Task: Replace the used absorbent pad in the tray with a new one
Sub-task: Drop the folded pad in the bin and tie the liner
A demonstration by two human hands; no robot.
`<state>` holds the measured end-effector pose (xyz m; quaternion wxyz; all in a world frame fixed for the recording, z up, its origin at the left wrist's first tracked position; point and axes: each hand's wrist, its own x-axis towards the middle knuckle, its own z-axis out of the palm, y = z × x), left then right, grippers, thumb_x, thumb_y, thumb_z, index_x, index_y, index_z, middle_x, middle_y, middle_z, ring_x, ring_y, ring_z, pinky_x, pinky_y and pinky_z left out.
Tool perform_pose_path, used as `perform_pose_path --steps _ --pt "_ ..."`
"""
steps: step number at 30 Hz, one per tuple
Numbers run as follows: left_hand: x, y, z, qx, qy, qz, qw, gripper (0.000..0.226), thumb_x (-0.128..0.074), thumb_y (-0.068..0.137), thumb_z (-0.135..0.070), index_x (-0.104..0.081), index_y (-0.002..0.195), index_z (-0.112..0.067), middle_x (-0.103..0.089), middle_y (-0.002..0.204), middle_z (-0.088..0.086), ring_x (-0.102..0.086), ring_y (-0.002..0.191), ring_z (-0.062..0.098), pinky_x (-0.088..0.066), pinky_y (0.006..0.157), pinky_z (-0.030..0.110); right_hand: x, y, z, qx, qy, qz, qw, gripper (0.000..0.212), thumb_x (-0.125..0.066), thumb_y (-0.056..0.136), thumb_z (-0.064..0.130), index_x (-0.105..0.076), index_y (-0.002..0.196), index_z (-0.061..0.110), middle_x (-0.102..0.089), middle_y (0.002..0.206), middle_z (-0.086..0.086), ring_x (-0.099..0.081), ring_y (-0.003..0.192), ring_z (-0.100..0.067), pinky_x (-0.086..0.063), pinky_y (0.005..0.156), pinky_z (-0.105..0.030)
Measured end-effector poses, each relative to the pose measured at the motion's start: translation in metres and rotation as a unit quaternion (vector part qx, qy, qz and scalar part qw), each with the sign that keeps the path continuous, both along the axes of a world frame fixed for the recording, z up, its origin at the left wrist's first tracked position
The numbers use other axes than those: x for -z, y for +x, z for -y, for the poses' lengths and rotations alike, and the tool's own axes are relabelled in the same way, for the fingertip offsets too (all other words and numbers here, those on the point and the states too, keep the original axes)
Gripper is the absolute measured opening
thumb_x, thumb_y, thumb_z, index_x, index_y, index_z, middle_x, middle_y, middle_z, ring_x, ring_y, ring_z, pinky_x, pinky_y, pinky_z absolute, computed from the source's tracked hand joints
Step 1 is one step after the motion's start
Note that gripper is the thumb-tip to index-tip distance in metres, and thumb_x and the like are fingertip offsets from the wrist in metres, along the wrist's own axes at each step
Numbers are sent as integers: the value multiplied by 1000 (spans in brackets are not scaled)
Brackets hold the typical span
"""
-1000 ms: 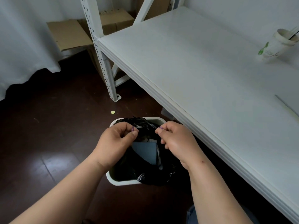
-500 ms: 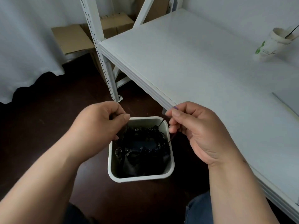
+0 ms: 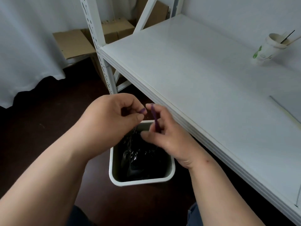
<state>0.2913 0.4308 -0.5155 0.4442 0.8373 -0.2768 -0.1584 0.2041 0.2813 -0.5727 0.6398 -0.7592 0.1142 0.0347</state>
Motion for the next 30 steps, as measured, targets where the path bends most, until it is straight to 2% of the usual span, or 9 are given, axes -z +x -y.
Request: perform_pose_path --steps 2,4,7,12,18,20,23,26,30 --pt "-5 -6 11 30 50 48 997 8 -69 81 -24 -70 79 -31 -69 76 -12 -62 69 5 -49 62 18 0 2 -7 -47 -55 -57 996 40 -72 84 31 -50 114 46 -53 71 4 -51 59 -1 -42 57 -12" --pt "-6 -12 19 79 59 28 995 7 -67 83 -26 -70 83 -32 -69 77 -19 -64 71 -4 -48 64 12 -1 6 -17 -50 -83 -92 991 10 -60 91 36 -55 84 41 -60 62 10 -56 55 3 -41 55 -16" --pt "6 -7 19 42 -7 -20 999 14 -61 89 -19 -69 92 -30 -71 78 -14 -66 73 -3 -52 68 15 9 9 -21 18 -41 -87 995 40 -45 99 37 -58 61 39 -50 43 18 -45 40 3 -32 54 -22" --pt "47 6 10 60 84 -25 994 42 -56 87 -5 -68 107 -39 -64 103 -14 -59 96 -1 -47 83 11 17 13 -13 -4 -10 -67 998 35 -39 103 36 -56 72 39 -48 44 21 -44 43 6 -30 55 -16" --pt "65 5 9 8 103 -13 995 10 -67 87 -24 -72 83 -32 -69 79 -13 -63 77 -1 -47 69 16 32 12 -5 77 47 -89 992 31 -41 102 38 -55 82 19 -50 52 1 -37 41 -11 -32 43 -20" --pt "63 6 5 30 41 -151 987 2 -73 79 -20 -72 78 -21 -71 73 -2 -64 71 7 -48 70 23 34 13 -1 138 126 -89 978 27 -46 102 30 -57 82 16 -58 58 -5 -41 43 -14 -32 40 -21" --pt "60 8 0 75 -67 -305 947 21 -71 73 -22 -66 75 -2 -67 70 8 -60 70 17 -47 71 27 35 12 5 132 202 -94 966 22 -56 97 22 -64 82 8 -64 71 -9 -46 46 -15 -34 42 -21" --pt "68 11 3 4 -100 -284 954 12 -64 88 -17 -68 83 -7 -67 79 12 -59 71 22 -49 68 30 31 11 4 87 165 -82 979 10 -63 90 9 -70 91 2 -70 88 -21 -45 44 -11 -35 48 -21" --pt "85 12 8 -37 -67 -267 961 18 -52 96 -11 -68 101 -18 -73 97 8 -68 89 22 -53 84 35 23 12 2 41 -24 -71 996 31 -63 86 -1 -72 77 27 -73 80 3 -50 46 -2 -43 54 -16"
